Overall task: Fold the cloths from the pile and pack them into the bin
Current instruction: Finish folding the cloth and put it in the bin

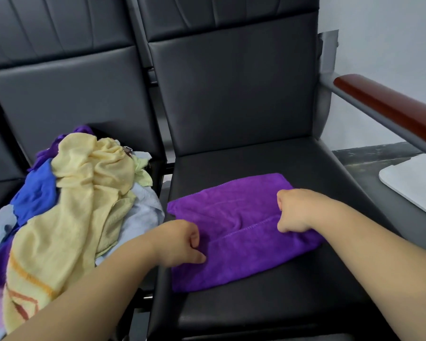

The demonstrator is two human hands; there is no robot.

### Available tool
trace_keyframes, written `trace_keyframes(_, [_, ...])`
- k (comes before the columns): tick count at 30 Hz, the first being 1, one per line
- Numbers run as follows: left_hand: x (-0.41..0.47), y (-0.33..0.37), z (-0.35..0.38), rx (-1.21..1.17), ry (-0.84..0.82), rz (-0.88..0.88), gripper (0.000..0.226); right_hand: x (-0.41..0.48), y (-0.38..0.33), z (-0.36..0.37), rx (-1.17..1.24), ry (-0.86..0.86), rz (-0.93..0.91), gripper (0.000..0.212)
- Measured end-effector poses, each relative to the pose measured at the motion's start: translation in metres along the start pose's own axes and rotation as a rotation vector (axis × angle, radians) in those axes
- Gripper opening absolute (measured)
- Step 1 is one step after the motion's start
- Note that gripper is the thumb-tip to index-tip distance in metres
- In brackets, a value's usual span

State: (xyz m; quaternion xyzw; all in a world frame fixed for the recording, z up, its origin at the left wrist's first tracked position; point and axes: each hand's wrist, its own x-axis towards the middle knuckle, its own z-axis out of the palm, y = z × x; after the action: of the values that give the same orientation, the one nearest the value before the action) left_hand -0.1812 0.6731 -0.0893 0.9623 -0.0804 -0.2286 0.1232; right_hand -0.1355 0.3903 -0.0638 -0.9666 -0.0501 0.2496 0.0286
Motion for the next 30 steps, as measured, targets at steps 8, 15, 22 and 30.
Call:
trace_keyframes(8, [-0.022, -0.007, -0.004, -0.699, 0.172, 0.058, 0.029, -0.022, 0.017, 0.004, 0.369, 0.091, -0.035, 0.017])
trace_keyframes(15, [-0.044, -0.021, -0.012, -1.352, -0.095, 0.016, 0.03, -0.051, 0.028, 0.013, 0.856, -0.259, -0.04, 0.032])
trace_keyframes(22, [-0.054, -0.021, -0.014, -1.329, -0.134, -0.085, 0.025, -0.055, 0.029, 0.022, 1.028, -0.354, 0.003, 0.037])
trace_keyframes(30, [-0.03, -0.024, -0.011, -1.184, 0.197, -0.136, 0.025, -0.04, 0.017, 0.013, 0.977, 0.008, 0.023, 0.01])
